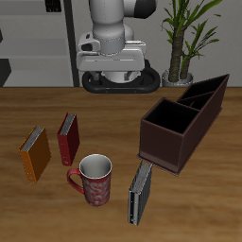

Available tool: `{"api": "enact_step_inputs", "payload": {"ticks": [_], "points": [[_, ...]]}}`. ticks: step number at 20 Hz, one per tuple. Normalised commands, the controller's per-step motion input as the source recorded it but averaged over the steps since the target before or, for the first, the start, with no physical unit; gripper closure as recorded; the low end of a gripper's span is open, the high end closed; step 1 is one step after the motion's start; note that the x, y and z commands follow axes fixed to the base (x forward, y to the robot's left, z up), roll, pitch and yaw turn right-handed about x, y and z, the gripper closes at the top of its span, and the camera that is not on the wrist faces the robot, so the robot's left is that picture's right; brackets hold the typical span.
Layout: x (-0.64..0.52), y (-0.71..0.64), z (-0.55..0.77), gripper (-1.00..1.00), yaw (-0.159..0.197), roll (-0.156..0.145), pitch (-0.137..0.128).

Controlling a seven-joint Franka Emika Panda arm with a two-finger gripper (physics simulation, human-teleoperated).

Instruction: Place the orange book into the left desk caddy's left compartment and place the striped book into the left desk caddy's right compartment and place the red book into the left desk caddy's right compartment

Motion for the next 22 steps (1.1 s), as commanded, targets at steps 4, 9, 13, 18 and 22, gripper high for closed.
{"api": "enact_step_inputs", "payload": {"ticks": [4, 9, 13, 18, 22], "points": [[0.24, -0.55, 0.0, -1.0, 0.04, -0.033, -0.013], [0.23, -0.63, 0.03, -1.0, 0.099, -0.028, -0.06], [0.18, -0.52, -0.15, -1.0, -0.016, 0.004, 0.049], [0.09, -0.58, -0.05, -1.0, -0.053, 0.002, -0.029], [0.1, -0.64, -0.04, -1.0, 0.019, -0.038, -0.017]]}}
